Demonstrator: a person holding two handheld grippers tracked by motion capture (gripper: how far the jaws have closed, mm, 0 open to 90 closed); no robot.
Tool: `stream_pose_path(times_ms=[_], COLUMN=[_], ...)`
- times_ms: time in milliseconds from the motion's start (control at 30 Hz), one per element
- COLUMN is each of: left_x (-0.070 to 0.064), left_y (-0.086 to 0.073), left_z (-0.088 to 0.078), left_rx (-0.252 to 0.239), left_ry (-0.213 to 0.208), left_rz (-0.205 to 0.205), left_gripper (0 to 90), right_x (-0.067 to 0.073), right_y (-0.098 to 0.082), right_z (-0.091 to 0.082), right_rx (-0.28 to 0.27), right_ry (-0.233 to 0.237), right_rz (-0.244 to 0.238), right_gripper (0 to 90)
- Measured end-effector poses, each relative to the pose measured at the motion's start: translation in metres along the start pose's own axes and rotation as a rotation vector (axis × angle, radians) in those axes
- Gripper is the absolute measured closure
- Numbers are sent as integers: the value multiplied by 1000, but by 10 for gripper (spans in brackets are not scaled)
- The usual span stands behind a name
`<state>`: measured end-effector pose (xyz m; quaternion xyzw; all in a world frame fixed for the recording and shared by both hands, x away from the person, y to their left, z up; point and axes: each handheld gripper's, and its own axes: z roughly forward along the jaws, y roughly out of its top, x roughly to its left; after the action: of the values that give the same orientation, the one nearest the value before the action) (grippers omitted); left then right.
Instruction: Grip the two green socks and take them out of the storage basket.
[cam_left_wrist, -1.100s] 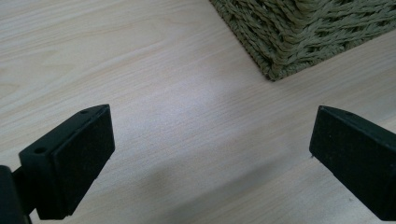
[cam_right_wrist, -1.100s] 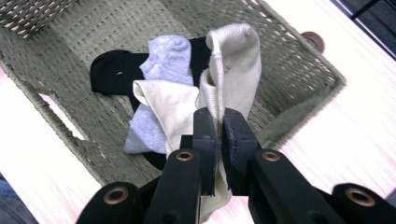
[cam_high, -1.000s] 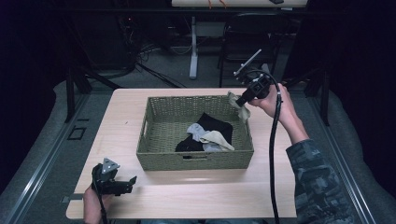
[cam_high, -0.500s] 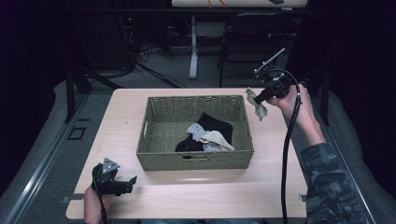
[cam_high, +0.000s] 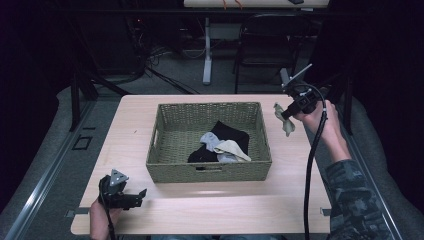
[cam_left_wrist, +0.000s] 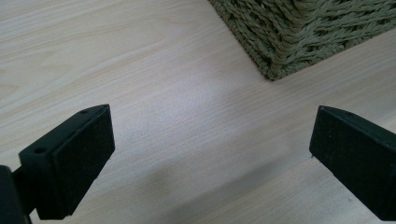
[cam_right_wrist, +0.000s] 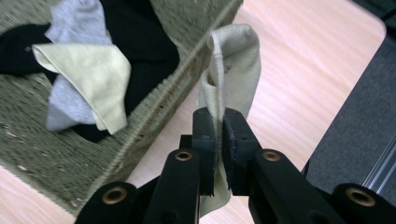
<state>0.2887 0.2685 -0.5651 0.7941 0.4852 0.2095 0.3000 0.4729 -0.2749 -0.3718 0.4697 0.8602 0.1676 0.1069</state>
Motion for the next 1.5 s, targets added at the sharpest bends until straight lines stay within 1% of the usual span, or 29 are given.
stream_pose_path(times_ms=[100,300,333,400,433,500,567,600,667,700,767,833,933,1100,1133,1200,1233,1300,1400,1467,1500], left_x=[0,0,0,0,0,0,0,0,0,0,0,0,0,0,0,0,0,0,0,0,0], left_y=[0,0,0,0,0,0,0,0,0,0,0,0,0,0,0,0,0,0,0,0,0], left_z=[0,0,0,0,0,0,0,0,0,0,0,0,0,0,0,0,0,0,0,1,1], left_rx=[-1,0,1,1,0,0,0,0,-1,0,-1,-1,1,1,0,1,1,2,2,1,1], left_ry=[1,1,1,0,1,1,0,0,0,0,0,0,0,0,0,2,2,1,3,2,1], left_rz=[1,1,0,0,1,2,1,1,1,1,1,2,1,2,3,2,3,5,2,3,2], left_gripper=[1,0,1,1,0,1,1,0,0,0,1,0,0,0,0,0,0,1,1,0,1], right_x=[-4,-10,-11,-13,-15,-15,-16,-16,-17,-17,-18,-19,-20,-22,-23,-24,-25,-23,-22,-20,-19], right_y=[-4,-13,-14,-18,-19,-22,-26,-29,-32,-34,-38,-41,-45,-51,-53,-54,-55,-55,-52,-49,-47], right_z=[11,35,38,46,49,56,65,70,77,81,89,96,105,117,120,124,125,125,116,106,101], right_rx=[12,55,51,69,76,86,99,89,106,104,121,128,147,177,185,211,222,215,195,175,166], right_ry=[1,5,5,7,13,5,12,19,13,12,15,21,7,7,2,20,28,24,26,29,21], right_rz=[14,41,43,57,50,66,81,96,97,106,115,123,128,145,146,153,145,150,145,136,127], right_gripper=[847,847,848,847,847,847,847,847,846,846,845,845,844,831,813,749,725,647,520,445,402])
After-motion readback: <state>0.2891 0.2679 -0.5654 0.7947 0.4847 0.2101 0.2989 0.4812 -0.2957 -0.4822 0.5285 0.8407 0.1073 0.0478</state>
